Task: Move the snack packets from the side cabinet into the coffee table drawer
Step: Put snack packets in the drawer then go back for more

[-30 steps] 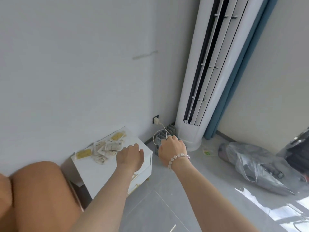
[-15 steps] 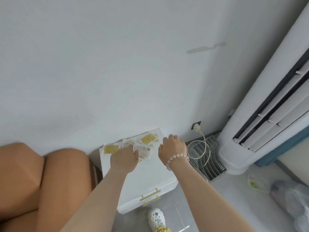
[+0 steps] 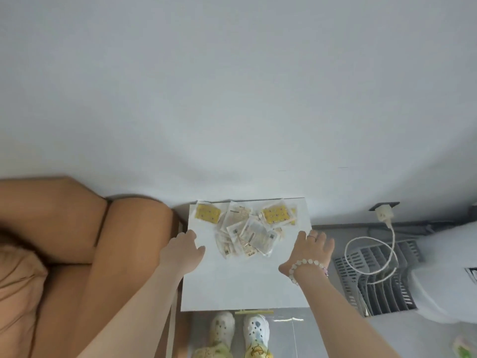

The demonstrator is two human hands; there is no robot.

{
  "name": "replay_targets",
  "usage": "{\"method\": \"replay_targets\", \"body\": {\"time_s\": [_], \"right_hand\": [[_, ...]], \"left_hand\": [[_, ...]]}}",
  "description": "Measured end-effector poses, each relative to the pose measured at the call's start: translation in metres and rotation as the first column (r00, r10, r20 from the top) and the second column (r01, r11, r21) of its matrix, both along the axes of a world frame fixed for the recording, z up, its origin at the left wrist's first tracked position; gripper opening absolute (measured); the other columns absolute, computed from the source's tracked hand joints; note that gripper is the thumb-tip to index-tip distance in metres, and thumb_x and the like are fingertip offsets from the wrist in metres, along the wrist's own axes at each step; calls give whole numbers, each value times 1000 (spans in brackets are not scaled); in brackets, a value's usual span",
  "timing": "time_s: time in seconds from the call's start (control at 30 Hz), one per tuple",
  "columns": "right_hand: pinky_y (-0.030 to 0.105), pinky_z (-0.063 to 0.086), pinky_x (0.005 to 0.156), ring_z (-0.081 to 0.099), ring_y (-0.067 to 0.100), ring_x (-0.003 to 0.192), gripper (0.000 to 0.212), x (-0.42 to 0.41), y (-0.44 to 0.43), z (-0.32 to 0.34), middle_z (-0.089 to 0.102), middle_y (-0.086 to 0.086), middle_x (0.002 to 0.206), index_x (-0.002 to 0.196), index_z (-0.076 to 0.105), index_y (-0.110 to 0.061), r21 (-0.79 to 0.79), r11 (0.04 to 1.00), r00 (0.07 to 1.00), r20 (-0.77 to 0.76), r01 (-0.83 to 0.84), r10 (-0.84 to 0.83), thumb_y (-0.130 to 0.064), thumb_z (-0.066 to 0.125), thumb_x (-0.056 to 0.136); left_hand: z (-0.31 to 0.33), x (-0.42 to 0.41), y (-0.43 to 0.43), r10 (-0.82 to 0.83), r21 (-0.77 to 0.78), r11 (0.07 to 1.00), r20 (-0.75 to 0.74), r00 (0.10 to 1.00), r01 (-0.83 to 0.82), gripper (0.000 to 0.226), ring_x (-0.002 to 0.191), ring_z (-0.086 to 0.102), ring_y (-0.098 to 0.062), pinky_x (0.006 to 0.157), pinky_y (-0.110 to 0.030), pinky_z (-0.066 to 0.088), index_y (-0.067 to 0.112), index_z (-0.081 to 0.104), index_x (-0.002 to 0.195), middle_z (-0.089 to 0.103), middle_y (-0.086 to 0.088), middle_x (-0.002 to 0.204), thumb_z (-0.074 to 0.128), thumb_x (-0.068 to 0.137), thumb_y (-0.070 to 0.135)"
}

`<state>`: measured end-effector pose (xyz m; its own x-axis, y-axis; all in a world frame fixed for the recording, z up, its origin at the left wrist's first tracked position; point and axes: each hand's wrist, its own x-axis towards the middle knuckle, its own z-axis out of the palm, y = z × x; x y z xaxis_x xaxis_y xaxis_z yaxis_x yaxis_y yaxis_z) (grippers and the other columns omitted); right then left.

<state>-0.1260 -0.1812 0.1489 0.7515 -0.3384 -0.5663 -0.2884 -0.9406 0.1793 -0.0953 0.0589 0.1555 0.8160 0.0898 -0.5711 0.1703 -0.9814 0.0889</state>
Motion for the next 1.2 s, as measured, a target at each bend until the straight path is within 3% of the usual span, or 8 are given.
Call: {"method": "replay_targets", "body": {"time_s": [0.1, 0.23, 0.33, 0.43, 0.57, 0.7, 1.0, 1.2], "right_hand": [[55, -5, 113, -1, 27, 146, 88, 5, 7, -35, 11, 8, 156, 147, 14, -16, 5, 999, 995, -87, -43, 44, -46, 57, 77], [55, -5, 113, -8, 27, 146, 101, 24, -5, -84, -2, 7, 158, 150, 1, -15, -29, 995, 985, -146, -96, 91, -53, 59, 76], [54, -7, 114, -15, 34, 144, 117, 54, -11, -122, -16, 16, 156, 150, -13, -12, -44, 992, 977, -180, -121, 112, -63, 60, 73], [55, -9, 112, -21, 39, 141, 135, 79, -6, -165, -26, 24, 151, 145, -25, -9, -3, 991, 976, -169, -137, 134, -76, 61, 65], [60, -15, 108, -26, 37, 140, 151, 110, 4, -208, -28, 21, 151, 144, -29, -12, 96, 963, 962, -89, -252, 260, -88, 58, 47], [60, -9, 110, -26, 35, 141, 157, 126, 7, -232, -29, 16, 152, 145, -26, -19, 177, 952, 962, -63, -252, 266, -89, 62, 36], [41, 24, 113, 5, 19, 145, 136, 113, -13, -226, 0, -5, 159, 151, -4, -17, 295, 929, 973, 15, -223, 229, -72, 72, 53], [32, 41, 100, 25, 19, 138, 98, 90, -19, -223, 11, -7, 158, 151, 7, -20, 322, 904, 959, 52, -281, 279, -62, 58, 80]], "left_hand": [[-30, 17, 1, -50, 20, 999, -18, 999, 51, 53, 122, 47, -20, 93, -32, 44, 17, 33, 140, 44, -2, 136, 49, 93, 35], [-85, 47, -17, -235, 33, 972, 20, 972, 235, 56, 121, 45, -21, 92, -31, 42, 15, 29, 142, 41, -3, 135, 50, 93, 30], [-129, 65, -37, -235, -19, 971, 89, 968, 238, 67, 125, 40, -22, 94, -30, 38, 16, 19, 147, 37, -3, 140, 54, 91, 26], [-171, 73, -52, -270, -44, 960, 106, 957, 276, 84, 143, 18, -21, 108, -30, 29, 14, 2, 151, 13, -4, 156, 59, 90, 24], [-213, 85, -57, -286, 3, 958, -5, 958, 286, 121, 146, -14, -29, 119, -41, 3, 11, -19, 148, -14, -9, 158, 73, 76, 45], [-234, 95, -67, -312, -1, 950, -91, 946, 313, 146, 142, -24, -37, 116, -49, -8, 12, -29, 145, -27, -15, 154, 78, 58, 62], [-240, 96, -72, -182, -130, 975, 15, 983, 182, 140, 146, 2, -33, 116, -40, 15, 20, -11, 151, -12, -19, 156, 86, 54, 50], [-238, 99, -81, 102, -318, 946, 111, 989, -62, 111, 139, 18, -26, 112, -33, 21, 12, 5, 151, 22, -8, 150, 80, 70, 26]]}}
